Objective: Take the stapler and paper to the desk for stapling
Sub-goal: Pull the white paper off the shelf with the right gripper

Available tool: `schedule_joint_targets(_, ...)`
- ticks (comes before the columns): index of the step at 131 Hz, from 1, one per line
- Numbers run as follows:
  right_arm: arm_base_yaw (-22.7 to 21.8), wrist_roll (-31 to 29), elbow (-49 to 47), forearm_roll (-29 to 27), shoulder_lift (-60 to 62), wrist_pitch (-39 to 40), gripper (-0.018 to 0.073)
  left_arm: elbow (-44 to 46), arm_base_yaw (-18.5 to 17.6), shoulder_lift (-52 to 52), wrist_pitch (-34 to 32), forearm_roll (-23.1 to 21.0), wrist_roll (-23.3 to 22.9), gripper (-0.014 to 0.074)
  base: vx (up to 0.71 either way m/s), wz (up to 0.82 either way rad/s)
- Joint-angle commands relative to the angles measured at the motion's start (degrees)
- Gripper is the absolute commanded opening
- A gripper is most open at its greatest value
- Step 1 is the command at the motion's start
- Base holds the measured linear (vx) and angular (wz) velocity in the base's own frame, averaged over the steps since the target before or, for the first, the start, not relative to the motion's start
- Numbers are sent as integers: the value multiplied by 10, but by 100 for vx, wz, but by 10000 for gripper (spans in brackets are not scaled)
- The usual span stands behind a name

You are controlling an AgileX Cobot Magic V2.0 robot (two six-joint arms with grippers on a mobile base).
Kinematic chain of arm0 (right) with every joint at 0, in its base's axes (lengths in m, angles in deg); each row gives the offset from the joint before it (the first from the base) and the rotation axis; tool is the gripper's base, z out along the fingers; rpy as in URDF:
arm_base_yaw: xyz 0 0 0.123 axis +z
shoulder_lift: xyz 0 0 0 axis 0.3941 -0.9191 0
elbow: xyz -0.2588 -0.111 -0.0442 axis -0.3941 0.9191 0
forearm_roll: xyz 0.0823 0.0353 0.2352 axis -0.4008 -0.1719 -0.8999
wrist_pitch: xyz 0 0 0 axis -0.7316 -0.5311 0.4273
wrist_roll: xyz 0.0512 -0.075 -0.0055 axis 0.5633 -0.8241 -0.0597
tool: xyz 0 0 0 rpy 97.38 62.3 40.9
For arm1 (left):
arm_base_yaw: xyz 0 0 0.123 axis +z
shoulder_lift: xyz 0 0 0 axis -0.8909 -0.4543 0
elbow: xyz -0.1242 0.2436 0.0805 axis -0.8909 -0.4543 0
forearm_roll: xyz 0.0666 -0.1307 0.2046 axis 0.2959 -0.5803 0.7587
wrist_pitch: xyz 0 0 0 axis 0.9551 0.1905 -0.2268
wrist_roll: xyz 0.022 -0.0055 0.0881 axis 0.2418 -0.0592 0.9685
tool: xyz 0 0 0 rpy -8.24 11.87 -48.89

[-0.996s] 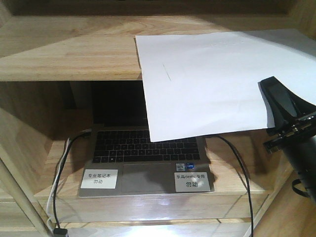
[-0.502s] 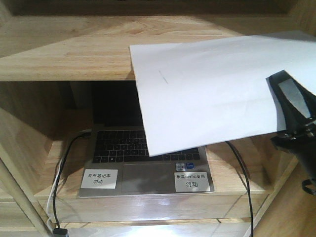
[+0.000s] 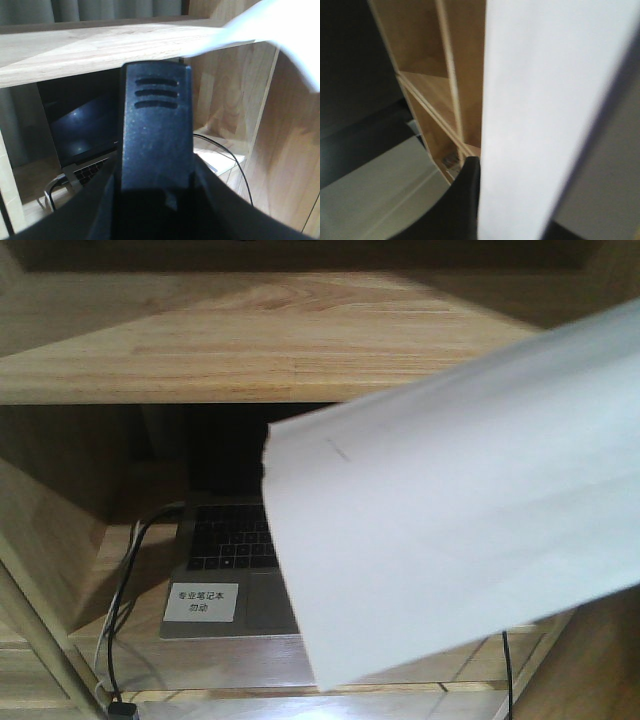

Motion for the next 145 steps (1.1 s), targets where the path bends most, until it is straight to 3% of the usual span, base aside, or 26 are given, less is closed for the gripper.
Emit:
schedule_joint_targets(1,-1,-11,-17,-14,28,30,-6,15,-2,-10,-62,-10,-1,-6,0,0)
schedule_joint_targets(28,-9,-26,-15,-31,64,26,-6,15,-2,-10,-62,-10,-1,-6,0,0)
schedule_joint_targets(58,-126,54,-15,-25,109,12,-6,15,-2,-10,-62,-10,-1,-6,0,0)
schedule_joint_targets(79,-174,88,-15,15,144,-27,-6,15,-2,-10,-62,-10,-1,-6,0,0)
schedule_joint_targets(105,-185,100,-15,22,185,-79,-4,15,-2,-10,-62,-10,-1,-6,0,0)
schedule_joint_targets(145,-185,100,-15,24,204,-84,-2,15,-2,-10,-62,-10,-1,-6,0,0)
